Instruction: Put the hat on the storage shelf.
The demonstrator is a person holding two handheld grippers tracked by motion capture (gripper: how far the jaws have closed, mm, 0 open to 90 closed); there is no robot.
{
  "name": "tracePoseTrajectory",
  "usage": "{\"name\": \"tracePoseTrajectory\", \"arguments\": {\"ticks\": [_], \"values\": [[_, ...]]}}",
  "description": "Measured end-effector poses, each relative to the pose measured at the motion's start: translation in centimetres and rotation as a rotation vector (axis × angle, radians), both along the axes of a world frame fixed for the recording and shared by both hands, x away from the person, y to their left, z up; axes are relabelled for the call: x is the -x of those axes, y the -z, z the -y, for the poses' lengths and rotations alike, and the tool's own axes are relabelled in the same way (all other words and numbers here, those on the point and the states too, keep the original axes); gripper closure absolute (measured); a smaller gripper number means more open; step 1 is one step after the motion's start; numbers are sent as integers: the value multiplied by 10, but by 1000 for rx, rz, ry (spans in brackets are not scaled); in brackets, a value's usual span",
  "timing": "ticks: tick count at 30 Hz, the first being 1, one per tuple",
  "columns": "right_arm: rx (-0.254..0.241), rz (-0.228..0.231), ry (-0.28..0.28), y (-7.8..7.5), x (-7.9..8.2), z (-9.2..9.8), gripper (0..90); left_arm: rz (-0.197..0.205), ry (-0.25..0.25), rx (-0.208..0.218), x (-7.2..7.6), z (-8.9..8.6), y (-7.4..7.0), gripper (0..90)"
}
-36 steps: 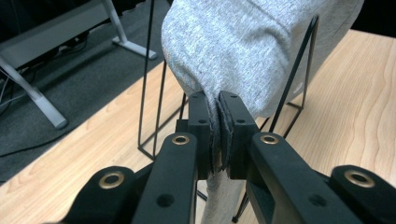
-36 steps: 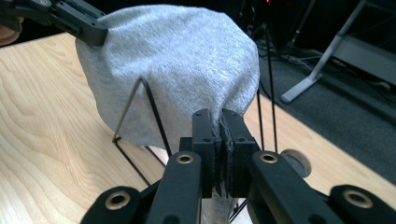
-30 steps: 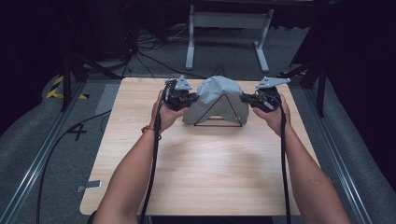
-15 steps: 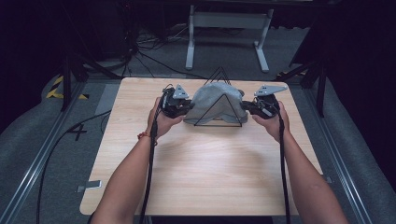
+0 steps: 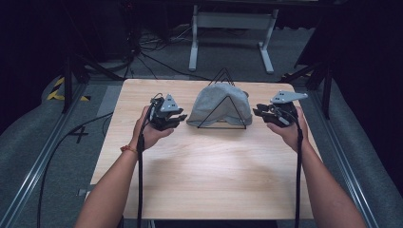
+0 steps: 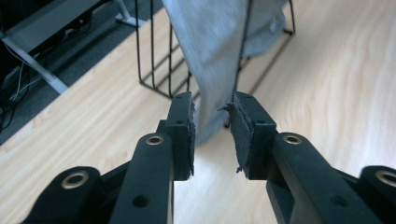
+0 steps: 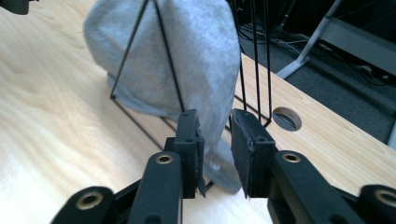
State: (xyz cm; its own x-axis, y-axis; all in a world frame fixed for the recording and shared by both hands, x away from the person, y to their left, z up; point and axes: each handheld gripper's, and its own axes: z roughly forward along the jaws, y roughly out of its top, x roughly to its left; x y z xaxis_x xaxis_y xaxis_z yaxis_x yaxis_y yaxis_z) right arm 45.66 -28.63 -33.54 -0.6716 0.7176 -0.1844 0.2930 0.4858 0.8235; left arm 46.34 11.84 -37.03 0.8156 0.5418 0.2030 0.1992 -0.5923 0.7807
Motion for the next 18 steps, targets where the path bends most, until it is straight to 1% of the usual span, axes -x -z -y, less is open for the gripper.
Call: {"name": "tracePoseTrajectory", "arguments": {"ticks": [2,3,5,6,7,8,10,11,12,13,14,15,16,17,18], "values": [[9,0,4,3,12,6,640,-5,1,-3,11,-9,4,669],[9,-10,3,6,18,9,634,-20,-1,-8,17,-14,7,657],[29,-15,1,13,31,17,594,-16,-3,-37,26,-19,12,618],[35,-17,2,16,35,20,579,-13,-2,-63,31,-22,15,604],[34,-24,6,20,41,24,555,-6,-5,-85,37,-26,17,577],[40,-35,9,25,46,28,544,-6,-18,-91,42,-29,21,546],[50,-52,17,36,56,35,513,-21,-47,-99,51,-36,29,437],[62,-63,21,42,60,39,498,-29,-58,-96,54,-39,34,390],[77,-72,25,48,64,42,479,-55,-59,-89,58,-44,40,355],[85,-85,29,55,70,46,464,-69,-62,-69,61,-47,44,307],[88,-89,36,60,73,49,447,-80,-58,-61,64,-50,48,283],[81,-97,47,64,77,53,423,-93,-58,-49,67,-52,52,267],[71,-103,54,69,81,57,402,-109,-50,-49,70,-54,55,249],[70,-109,67,73,84,60,375,-116,-51,-49,72,-55,59,232],[60,-113,79,78,87,64,366,-117,-52,-44,75,-57,63,229]]}}
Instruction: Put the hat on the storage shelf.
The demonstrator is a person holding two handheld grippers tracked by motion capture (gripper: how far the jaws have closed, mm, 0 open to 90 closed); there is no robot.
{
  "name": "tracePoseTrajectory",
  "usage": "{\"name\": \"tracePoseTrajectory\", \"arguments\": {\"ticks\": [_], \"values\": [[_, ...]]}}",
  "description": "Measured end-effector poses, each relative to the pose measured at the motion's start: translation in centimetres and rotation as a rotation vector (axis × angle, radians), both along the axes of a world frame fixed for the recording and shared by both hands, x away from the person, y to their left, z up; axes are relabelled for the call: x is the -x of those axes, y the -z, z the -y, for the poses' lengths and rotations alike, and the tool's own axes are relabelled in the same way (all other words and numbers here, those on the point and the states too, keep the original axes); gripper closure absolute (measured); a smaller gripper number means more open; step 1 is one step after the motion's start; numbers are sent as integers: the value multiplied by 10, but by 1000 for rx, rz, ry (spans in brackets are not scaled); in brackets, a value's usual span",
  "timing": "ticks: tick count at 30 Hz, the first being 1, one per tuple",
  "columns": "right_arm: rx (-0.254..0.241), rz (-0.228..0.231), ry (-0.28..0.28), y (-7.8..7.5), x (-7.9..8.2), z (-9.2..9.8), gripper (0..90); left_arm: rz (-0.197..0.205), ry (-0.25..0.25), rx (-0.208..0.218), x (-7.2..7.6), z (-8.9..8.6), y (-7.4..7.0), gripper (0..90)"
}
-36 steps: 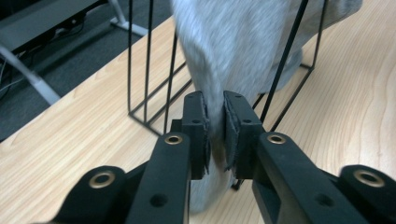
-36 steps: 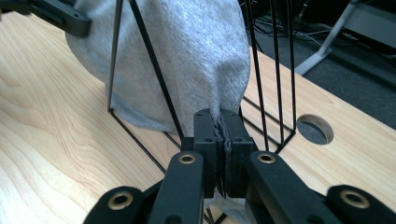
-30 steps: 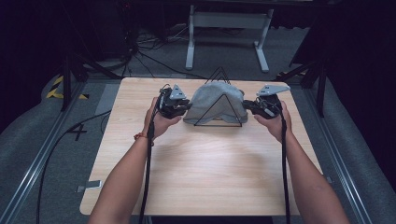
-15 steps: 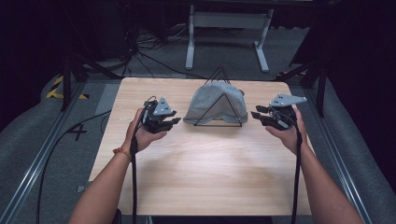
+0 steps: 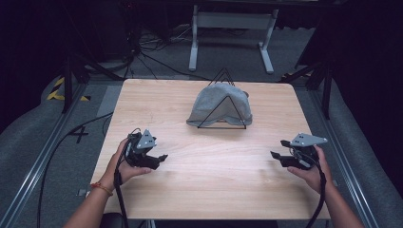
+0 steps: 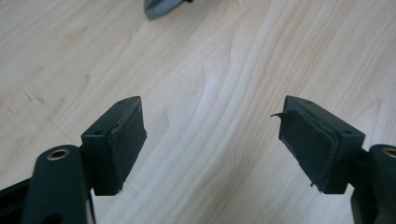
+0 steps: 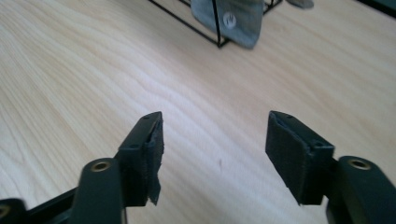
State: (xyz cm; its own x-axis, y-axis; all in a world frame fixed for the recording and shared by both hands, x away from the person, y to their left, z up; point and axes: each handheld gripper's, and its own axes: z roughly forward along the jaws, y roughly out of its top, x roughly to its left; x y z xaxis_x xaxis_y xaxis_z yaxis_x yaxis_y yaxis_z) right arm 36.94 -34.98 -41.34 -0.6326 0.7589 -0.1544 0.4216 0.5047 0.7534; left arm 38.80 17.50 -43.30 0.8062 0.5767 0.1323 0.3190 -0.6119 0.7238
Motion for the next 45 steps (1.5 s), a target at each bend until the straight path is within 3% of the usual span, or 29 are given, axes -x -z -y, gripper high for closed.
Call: {"name": "tracePoseTrajectory", "arguments": {"ticks": [4,5,7,8,10,11,12,14,16,17,18,19,45], "values": [[-36,-33,19,19,9,12,342,-90,23,18,2,-7,11,193],[-36,-45,25,24,11,15,335,-83,10,36,4,-11,13,199],[-32,-63,54,33,16,19,329,-111,-6,81,3,-18,17,207],[-42,-75,52,37,18,21,326,-121,-7,81,3,-19,19,196],[-50,-81,47,41,22,23,316,-99,-21,43,4,-20,26,184],[-62,-87,48,43,24,24,304,-76,-26,3,6,-19,31,187],[-62,-89,45,46,26,26,291,-80,-25,-39,7,-16,35,186],[-55,-92,63,51,28,28,269,-94,5,-4,9,-13,40,171],[-75,-97,79,52,27,30,267,-93,27,-3,12,-9,41,165],[-73,-97,85,52,26,30,259,-103,42,21,12,-8,43,155],[-79,-96,86,53,26,30,249,-143,52,49,13,-8,46,155],[-84,-95,86,54,25,30,237,-130,57,61,13,-8,47,142],[-81,-101,78,54,22,31,193,-136,11,46,13,-8,48,70]]}}
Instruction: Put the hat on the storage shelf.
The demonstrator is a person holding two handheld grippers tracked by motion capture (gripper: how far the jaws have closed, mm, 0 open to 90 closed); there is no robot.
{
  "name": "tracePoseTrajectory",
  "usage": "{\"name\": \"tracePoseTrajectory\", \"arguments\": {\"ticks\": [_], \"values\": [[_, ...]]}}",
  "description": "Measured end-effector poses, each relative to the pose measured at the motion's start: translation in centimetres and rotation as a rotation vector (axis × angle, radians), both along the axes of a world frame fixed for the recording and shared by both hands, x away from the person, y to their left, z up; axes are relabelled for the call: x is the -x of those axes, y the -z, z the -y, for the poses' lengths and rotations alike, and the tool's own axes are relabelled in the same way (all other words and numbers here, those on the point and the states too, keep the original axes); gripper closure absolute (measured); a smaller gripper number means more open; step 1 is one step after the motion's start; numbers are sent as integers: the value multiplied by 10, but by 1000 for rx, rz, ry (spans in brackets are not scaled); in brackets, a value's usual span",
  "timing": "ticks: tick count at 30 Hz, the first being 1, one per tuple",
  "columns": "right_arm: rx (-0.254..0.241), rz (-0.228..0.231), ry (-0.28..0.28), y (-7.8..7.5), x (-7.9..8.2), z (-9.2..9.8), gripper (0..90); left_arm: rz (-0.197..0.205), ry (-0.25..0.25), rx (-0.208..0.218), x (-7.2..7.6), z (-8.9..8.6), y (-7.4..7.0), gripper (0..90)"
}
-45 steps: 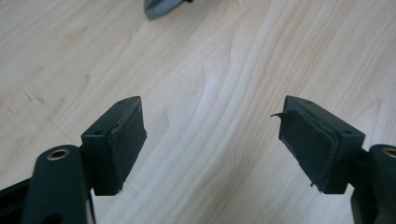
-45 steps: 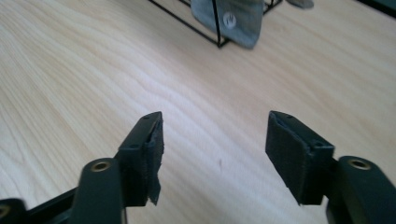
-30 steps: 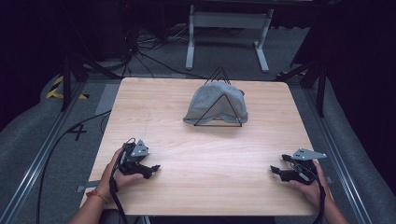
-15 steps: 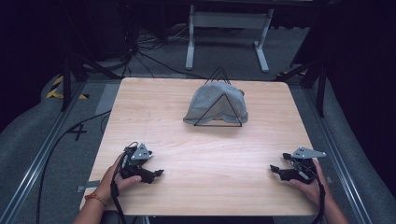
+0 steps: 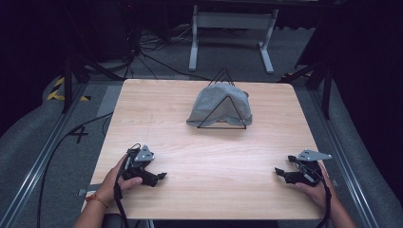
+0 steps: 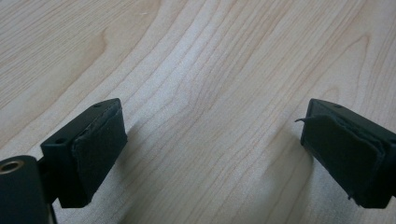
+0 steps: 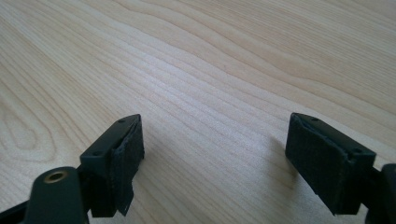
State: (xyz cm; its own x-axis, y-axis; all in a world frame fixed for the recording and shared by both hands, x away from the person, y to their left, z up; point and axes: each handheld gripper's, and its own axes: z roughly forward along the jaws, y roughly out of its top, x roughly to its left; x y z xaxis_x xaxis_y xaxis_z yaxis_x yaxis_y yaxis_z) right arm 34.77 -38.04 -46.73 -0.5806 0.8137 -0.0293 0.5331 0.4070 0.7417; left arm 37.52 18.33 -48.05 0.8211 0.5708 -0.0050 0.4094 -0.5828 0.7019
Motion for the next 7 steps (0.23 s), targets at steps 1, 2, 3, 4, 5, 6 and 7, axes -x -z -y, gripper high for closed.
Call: {"name": "tracePoseTrajectory", "arguments": {"ticks": [1,2,3,4,5,6,7], "values": [[1,1,0,0,0,0,193,0,-1,-1,0,0,0,68],[0,0,1,0,0,0,194,-10,2,-6,0,0,-1,66],[0,1,1,0,0,0,193,-7,-3,0,0,0,0,63],[0,1,1,0,0,0,193,-9,-2,-2,0,0,0,63],[4,2,0,0,0,0,193,-12,-3,-3,0,0,0,61],[4,2,1,0,0,1,193,-8,-6,-3,0,1,0,55],[4,1,4,0,1,1,192,-11,-8,-8,-1,1,0,45]]}}
